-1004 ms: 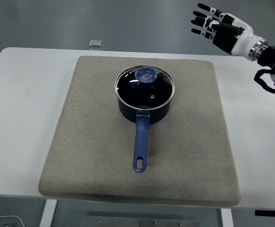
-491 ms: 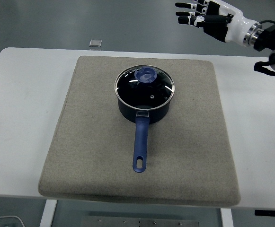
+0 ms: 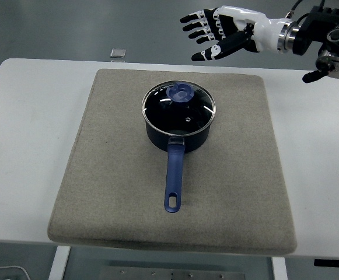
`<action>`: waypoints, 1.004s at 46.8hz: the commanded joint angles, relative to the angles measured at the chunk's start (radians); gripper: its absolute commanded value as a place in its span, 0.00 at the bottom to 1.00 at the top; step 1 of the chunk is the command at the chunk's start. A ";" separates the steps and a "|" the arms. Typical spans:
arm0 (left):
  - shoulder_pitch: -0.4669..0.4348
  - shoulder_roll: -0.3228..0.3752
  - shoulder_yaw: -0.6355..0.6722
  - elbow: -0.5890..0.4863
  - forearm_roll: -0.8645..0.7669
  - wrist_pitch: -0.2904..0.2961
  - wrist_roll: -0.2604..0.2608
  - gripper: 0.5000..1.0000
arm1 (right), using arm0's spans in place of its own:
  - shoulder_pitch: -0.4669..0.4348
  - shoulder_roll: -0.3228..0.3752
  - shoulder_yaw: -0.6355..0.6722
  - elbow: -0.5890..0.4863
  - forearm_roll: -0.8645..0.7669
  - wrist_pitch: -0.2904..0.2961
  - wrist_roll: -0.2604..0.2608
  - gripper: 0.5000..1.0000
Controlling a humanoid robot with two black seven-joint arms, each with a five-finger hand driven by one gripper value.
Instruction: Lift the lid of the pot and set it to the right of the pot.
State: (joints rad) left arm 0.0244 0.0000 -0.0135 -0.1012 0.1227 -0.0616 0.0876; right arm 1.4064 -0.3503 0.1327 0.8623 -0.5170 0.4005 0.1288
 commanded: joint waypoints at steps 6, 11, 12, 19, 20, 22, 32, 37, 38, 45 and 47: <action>0.000 0.000 0.001 0.000 0.000 0.000 0.000 1.00 | 0.055 0.022 -0.100 0.052 -0.158 -0.052 0.002 0.80; 0.000 0.000 0.001 0.000 0.000 0.000 0.000 1.00 | 0.077 0.043 -0.162 0.053 -0.218 -0.066 0.002 0.80; 0.000 0.000 0.001 0.000 0.000 0.000 0.000 1.00 | 0.082 0.046 -0.172 0.053 -0.230 -0.069 0.002 0.80; 0.000 0.000 0.001 0.000 0.000 0.000 0.000 1.00 | 0.124 0.065 -0.237 0.076 -0.323 -0.089 0.002 0.80; 0.000 0.000 0.000 0.000 0.000 0.000 0.000 1.00 | 0.132 0.065 -0.243 0.081 -0.336 -0.094 0.002 0.80; 0.000 0.000 0.001 0.000 0.000 0.000 0.000 1.00 | 0.146 0.068 -0.257 0.089 -0.356 -0.098 0.002 0.80; 0.000 0.000 0.001 0.000 0.000 0.000 0.000 1.00 | 0.197 0.120 -0.347 0.089 -0.396 -0.104 0.002 0.80; 0.000 0.000 0.000 0.000 0.000 0.000 0.000 1.00 | 0.200 0.140 -0.383 0.089 -0.412 -0.120 0.002 0.80; 0.000 0.000 0.000 0.000 0.000 0.000 0.000 1.00 | 0.200 0.143 -0.386 0.089 -0.420 -0.123 0.002 0.80; 0.000 0.000 0.000 0.000 0.000 0.000 0.000 1.00 | 0.198 0.151 -0.390 0.089 -0.439 -0.129 0.002 0.79; 0.000 0.000 0.001 0.000 0.000 -0.001 0.000 1.00 | 0.200 0.151 -0.400 0.087 -0.439 -0.131 0.002 0.79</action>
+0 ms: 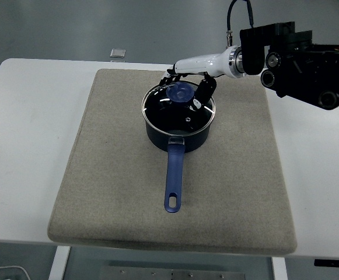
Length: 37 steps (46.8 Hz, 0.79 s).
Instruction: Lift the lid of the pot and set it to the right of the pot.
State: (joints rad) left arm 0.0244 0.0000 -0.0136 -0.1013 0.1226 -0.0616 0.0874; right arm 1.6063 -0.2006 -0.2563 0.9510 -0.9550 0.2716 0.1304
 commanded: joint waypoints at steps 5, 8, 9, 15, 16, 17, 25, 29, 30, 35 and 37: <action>0.000 0.000 0.000 0.000 0.000 0.000 0.000 1.00 | 0.004 0.000 -0.014 -0.003 -0.002 -0.009 -0.001 0.79; 0.000 0.000 0.000 0.000 0.000 0.000 0.000 1.00 | 0.010 0.000 -0.015 -0.005 -0.002 -0.009 -0.001 0.78; 0.000 0.000 0.001 0.000 0.000 -0.001 0.000 1.00 | 0.011 0.000 -0.015 -0.006 -0.001 -0.009 -0.001 0.77; 0.000 0.000 0.000 0.000 0.000 0.000 0.000 1.00 | 0.012 0.000 -0.015 -0.009 -0.002 -0.009 -0.001 0.73; 0.000 0.000 0.000 0.000 0.000 0.000 0.000 1.00 | 0.012 0.000 -0.015 -0.009 -0.002 -0.009 -0.001 0.73; 0.000 0.000 0.001 0.000 0.000 0.000 0.000 1.00 | 0.012 0.000 -0.015 -0.009 -0.002 -0.009 -0.001 0.72; 0.000 0.000 0.001 0.000 0.000 0.000 0.000 1.00 | 0.009 0.001 -0.015 -0.011 -0.002 -0.009 -0.001 0.63; 0.000 0.000 0.000 0.000 0.000 0.000 0.002 1.00 | 0.007 0.003 -0.015 -0.011 -0.004 -0.009 -0.001 0.61; 0.000 0.000 0.000 0.000 0.000 0.000 0.000 1.00 | 0.007 0.003 -0.017 -0.011 -0.004 -0.009 -0.001 0.61; 0.000 0.000 0.001 0.000 0.000 0.000 0.000 1.00 | 0.007 0.003 -0.018 -0.011 -0.004 -0.009 -0.001 0.61; 0.000 0.000 0.000 0.000 0.000 0.000 0.000 1.00 | 0.007 0.003 -0.026 -0.011 -0.004 -0.009 -0.001 0.61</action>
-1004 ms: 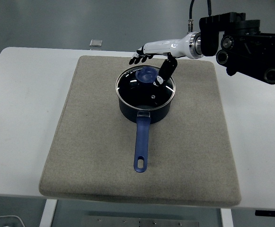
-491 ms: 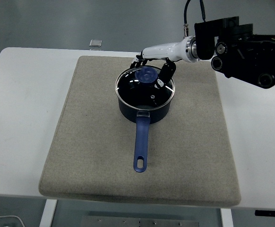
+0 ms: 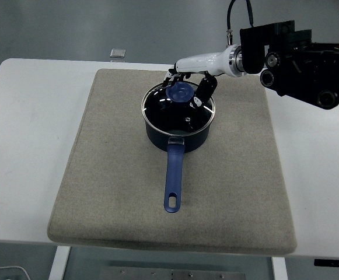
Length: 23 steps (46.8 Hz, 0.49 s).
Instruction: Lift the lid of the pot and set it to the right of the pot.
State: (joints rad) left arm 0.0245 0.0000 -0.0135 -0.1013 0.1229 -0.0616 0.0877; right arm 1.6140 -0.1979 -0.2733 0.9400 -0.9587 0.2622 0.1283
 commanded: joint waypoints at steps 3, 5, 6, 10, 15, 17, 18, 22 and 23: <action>0.000 0.000 0.001 0.000 0.000 0.000 0.000 1.00 | 0.000 0.000 -0.011 0.000 0.000 0.000 0.001 0.59; 0.000 0.000 0.000 0.000 0.000 0.000 0.000 1.00 | 0.000 0.000 -0.011 0.000 0.000 0.000 0.001 0.59; 0.000 0.000 0.000 0.000 0.000 0.000 0.000 1.00 | 0.000 0.000 -0.011 0.000 0.000 0.000 0.001 0.57; 0.000 0.000 0.000 0.000 0.000 0.000 0.000 1.00 | 0.000 0.000 -0.011 0.000 -0.014 0.000 0.001 0.51; 0.000 0.000 0.000 0.000 0.000 0.000 0.000 1.00 | 0.000 0.000 -0.011 0.000 -0.023 0.000 0.001 0.45; 0.000 0.000 0.000 0.000 0.000 0.000 0.000 1.00 | 0.000 0.000 -0.011 0.000 -0.023 0.000 0.001 0.42; 0.000 0.000 0.000 0.000 0.000 0.000 0.000 1.00 | 0.001 0.000 -0.011 0.000 -0.023 0.000 -0.001 0.41; 0.000 0.000 0.000 0.000 0.000 -0.001 0.000 1.00 | 0.003 0.000 -0.011 0.000 -0.023 0.000 0.001 0.39; 0.000 0.000 0.000 0.000 0.000 0.000 0.000 1.00 | 0.003 0.000 -0.011 0.000 -0.023 0.002 0.001 0.39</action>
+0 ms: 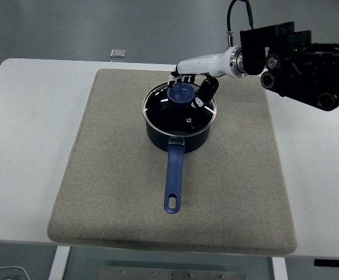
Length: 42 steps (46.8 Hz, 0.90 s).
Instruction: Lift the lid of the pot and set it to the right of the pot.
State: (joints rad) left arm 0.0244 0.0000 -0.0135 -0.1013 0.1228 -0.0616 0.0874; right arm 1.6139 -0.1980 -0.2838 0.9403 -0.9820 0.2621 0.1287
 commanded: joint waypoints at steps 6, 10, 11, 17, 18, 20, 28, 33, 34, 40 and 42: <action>0.000 0.000 0.000 0.000 0.000 0.000 0.000 1.00 | 0.003 0.000 0.000 0.000 0.000 0.003 0.000 0.37; 0.000 0.000 0.000 0.000 0.000 0.000 0.000 1.00 | 0.006 0.000 0.000 0.000 0.000 0.006 -0.001 0.32; 0.000 0.000 0.000 0.000 0.000 0.000 0.000 1.00 | 0.006 0.000 0.000 0.000 0.000 0.008 -0.001 0.31; 0.000 0.000 0.000 0.000 0.000 0.000 0.000 1.00 | 0.009 0.000 0.000 0.000 0.002 0.011 -0.001 0.24; 0.000 0.000 0.000 0.000 0.000 0.000 0.000 1.00 | 0.011 0.000 0.000 0.000 0.003 0.012 -0.001 0.23; 0.000 0.000 0.000 0.000 0.000 0.000 0.000 1.00 | 0.011 0.000 0.000 0.000 0.005 0.012 -0.001 0.23; 0.000 0.000 0.001 0.000 0.000 0.000 0.000 1.00 | 0.012 -0.001 0.002 0.000 0.017 0.017 -0.001 0.20; 0.000 0.000 0.000 0.000 0.000 0.000 0.000 1.00 | 0.021 -0.001 0.003 0.000 0.020 0.019 -0.001 0.18; 0.000 0.000 0.000 0.000 0.000 0.000 0.002 1.00 | 0.023 -0.001 0.003 0.000 0.020 0.019 -0.001 0.18; 0.000 0.000 0.001 0.000 0.000 0.000 0.000 1.00 | 0.029 -0.003 0.006 0.000 0.022 0.022 -0.003 0.17; 0.000 0.000 0.000 0.000 0.000 0.000 0.000 1.00 | 0.034 -0.003 0.008 -0.002 0.022 0.028 -0.003 0.16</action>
State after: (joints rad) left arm 0.0246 0.0000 -0.0136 -0.1012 0.1228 -0.0618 0.0874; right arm 1.6416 -0.2009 -0.2780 0.9404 -0.9608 0.2827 0.1262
